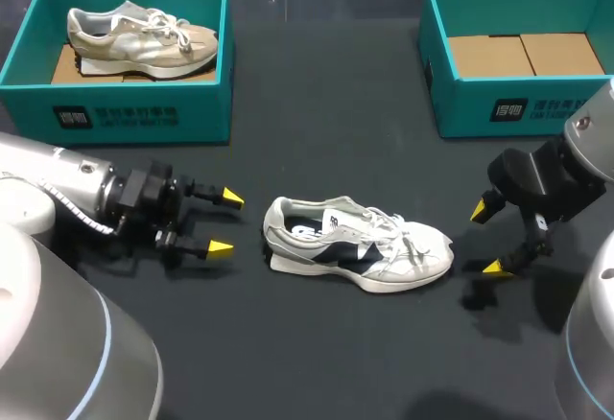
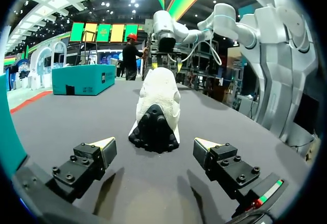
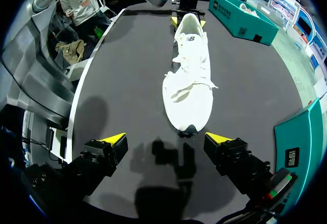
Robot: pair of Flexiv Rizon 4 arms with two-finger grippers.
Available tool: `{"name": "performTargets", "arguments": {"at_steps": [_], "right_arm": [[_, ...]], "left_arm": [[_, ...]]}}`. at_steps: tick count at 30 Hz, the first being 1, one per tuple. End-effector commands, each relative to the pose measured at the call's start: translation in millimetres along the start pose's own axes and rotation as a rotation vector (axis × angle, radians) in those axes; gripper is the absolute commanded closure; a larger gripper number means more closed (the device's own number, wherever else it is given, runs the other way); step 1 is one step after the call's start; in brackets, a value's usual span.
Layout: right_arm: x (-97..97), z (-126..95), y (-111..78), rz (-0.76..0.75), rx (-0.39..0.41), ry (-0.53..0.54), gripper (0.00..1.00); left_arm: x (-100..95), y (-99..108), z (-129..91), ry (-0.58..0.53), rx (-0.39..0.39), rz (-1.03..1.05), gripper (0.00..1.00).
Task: Take the shoe out of the shoebox, open the shoe tongue, remove and reinsert the insole, then place the shoe into the shoebox
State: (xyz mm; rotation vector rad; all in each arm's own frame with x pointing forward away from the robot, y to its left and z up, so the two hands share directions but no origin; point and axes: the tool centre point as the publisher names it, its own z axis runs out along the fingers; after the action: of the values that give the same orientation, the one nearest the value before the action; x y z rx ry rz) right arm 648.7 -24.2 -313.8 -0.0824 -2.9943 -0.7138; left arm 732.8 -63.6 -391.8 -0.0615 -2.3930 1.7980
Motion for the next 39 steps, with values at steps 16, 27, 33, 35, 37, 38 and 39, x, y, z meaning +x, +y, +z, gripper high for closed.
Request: {"name": "performTargets", "arguments": {"at_steps": [16, 27, 33, 35, 37, 38, 39], "right_arm": [[0.7, 0, 0.0, 0.000, 0.001, -0.001, 0.00], [0.7, 0, 0.0, 0.000, 0.001, -0.001, 0.00], [0.7, 0, 0.0, 0.000, 0.001, -0.001, 0.00], [0.7, 0, 0.0, 0.000, 0.001, -0.001, 0.00], [0.7, 0, 0.0, 0.000, 0.001, -0.001, 0.00], [0.7, 0, 0.0, 0.000, 0.001, -0.001, 0.00], [0.7, 0, 0.0, 0.000, 0.001, -0.001, 0.00]], "left_arm": [[-10.8, 1, 49, 0.001, 0.005, 0.005, 0.00], [-8.3, -1, 62, 0.014, 0.002, 0.012, 0.00], [-5.2, -2, 70, 0.021, 0.000, 0.023, 0.00], [-5.0, -3, 72, 0.020, 0.000, 0.026, 0.00], [-5.6, -3, 74, 0.020, 0.001, 0.026, 0.00], [-6.1, -3, 76, 0.020, 0.002, 0.025, 0.00], [-6.5, -3, 77, 0.020, 0.002, 0.025, 0.00]]}}
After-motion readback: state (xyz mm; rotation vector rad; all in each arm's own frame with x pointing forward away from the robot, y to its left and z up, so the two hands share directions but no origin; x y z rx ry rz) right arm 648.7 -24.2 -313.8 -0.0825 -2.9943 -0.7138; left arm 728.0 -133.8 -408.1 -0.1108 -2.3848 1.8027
